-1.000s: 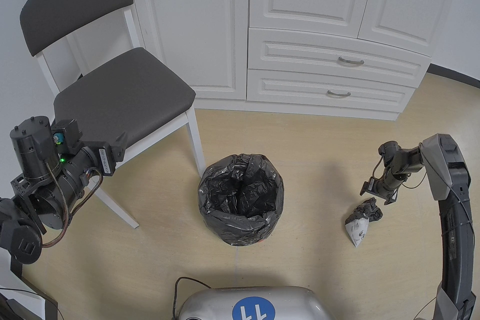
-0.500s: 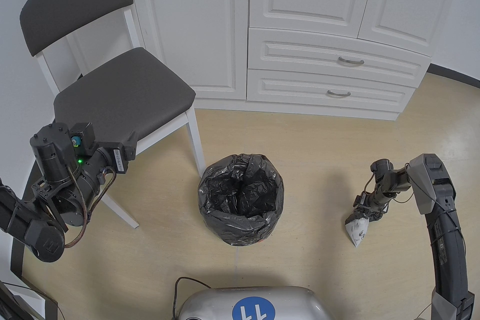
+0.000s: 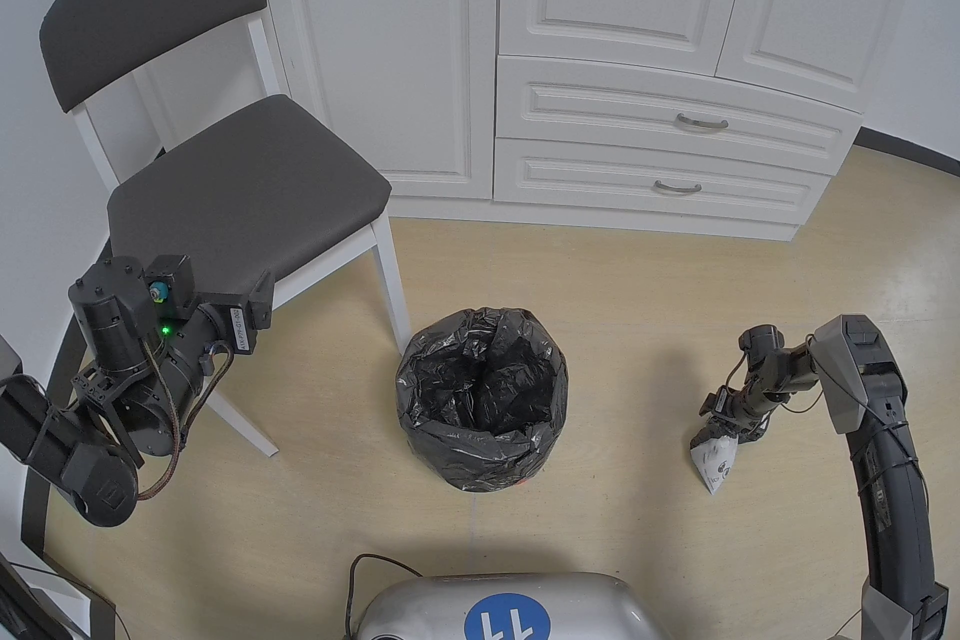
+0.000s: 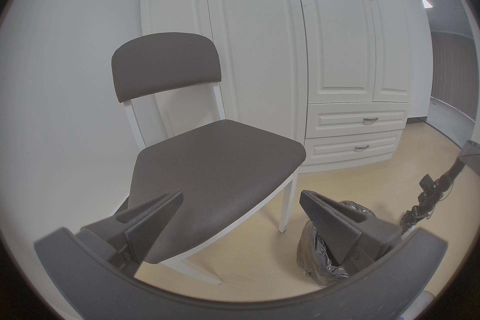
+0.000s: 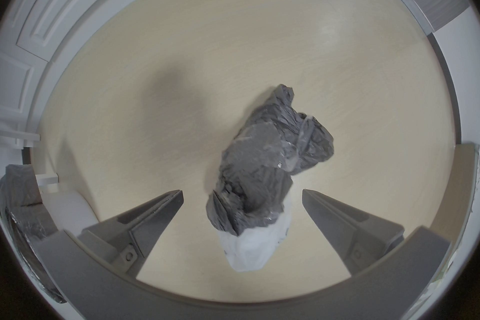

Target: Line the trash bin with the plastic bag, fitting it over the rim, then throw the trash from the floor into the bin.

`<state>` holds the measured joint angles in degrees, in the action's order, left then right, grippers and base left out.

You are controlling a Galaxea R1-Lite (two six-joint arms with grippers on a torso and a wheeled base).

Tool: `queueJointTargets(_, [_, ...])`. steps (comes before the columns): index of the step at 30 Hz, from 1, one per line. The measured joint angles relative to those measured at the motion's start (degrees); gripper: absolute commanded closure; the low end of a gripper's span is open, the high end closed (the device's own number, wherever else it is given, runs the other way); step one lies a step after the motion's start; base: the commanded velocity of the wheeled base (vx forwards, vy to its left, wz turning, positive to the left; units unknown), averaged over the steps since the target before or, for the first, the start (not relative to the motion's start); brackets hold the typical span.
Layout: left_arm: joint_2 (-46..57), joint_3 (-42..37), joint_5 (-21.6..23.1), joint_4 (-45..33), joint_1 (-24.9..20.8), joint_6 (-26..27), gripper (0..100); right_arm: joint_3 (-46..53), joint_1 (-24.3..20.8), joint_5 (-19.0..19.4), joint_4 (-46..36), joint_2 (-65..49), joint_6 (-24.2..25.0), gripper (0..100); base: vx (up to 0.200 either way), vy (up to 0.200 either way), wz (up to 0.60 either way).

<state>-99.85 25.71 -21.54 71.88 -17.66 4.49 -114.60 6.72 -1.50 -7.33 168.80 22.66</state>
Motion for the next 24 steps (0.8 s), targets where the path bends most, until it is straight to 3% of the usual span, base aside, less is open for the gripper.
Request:
queueJointTargets(18, [-1.8, -0.2, -0.1, 1.4, -1.7, 0.2, 0, 0.0, -0.2, 1.1, 2.3, 1.8, -0.1, 0, 0.0, 0.0, 0.0])
queueJointTargets(24, [-3.5, -0.8, -0.2, 7.2, -2.2, 2.0, 0, 0.0, -0.9, -2.0, 2.8, 1.8, -5.3, 0, 0.0, 0.0, 0.0])
